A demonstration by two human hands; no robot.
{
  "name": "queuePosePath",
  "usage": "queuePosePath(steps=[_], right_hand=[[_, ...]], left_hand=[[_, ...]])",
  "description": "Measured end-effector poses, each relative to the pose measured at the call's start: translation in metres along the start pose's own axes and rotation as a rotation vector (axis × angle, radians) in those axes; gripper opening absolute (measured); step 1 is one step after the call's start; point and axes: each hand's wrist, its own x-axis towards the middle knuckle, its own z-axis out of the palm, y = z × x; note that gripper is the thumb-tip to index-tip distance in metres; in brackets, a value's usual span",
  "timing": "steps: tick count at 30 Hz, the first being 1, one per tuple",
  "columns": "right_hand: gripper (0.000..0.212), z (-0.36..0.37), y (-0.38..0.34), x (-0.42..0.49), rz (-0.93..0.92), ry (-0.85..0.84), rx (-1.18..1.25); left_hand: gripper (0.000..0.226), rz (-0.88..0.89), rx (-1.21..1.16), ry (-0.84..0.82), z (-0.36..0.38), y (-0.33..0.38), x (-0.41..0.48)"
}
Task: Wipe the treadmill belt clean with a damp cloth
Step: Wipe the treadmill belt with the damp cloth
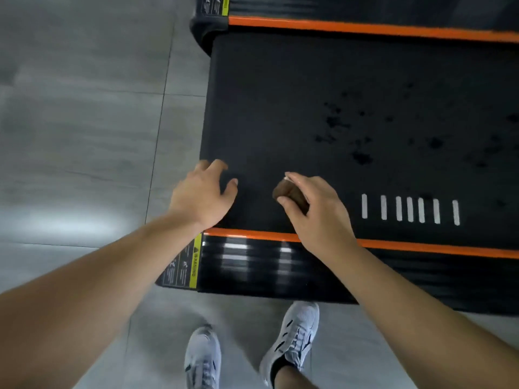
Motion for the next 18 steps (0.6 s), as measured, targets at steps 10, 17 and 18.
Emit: queuePosePath(steps=[10, 17, 18], right_hand=[[0.042, 0.089, -0.007, 0.201, -0.119, 0.023, -0.093], [0.040, 0.136, -0.031, 0.311, -0.225, 0.133, -0.161], [0.040, 0.141, -0.030, 0.320, -0.244, 0.143, -0.181]], left_hand=[[0.047, 0.098, -0.027, 0.084, 0.042, -0.057, 0.164], [0.069, 0.089, -0.362, 0.162, 0.060, -0.088, 0.216], [0.072, 0.083, -0.427, 0.164, 0.062, -0.089, 0.221]])
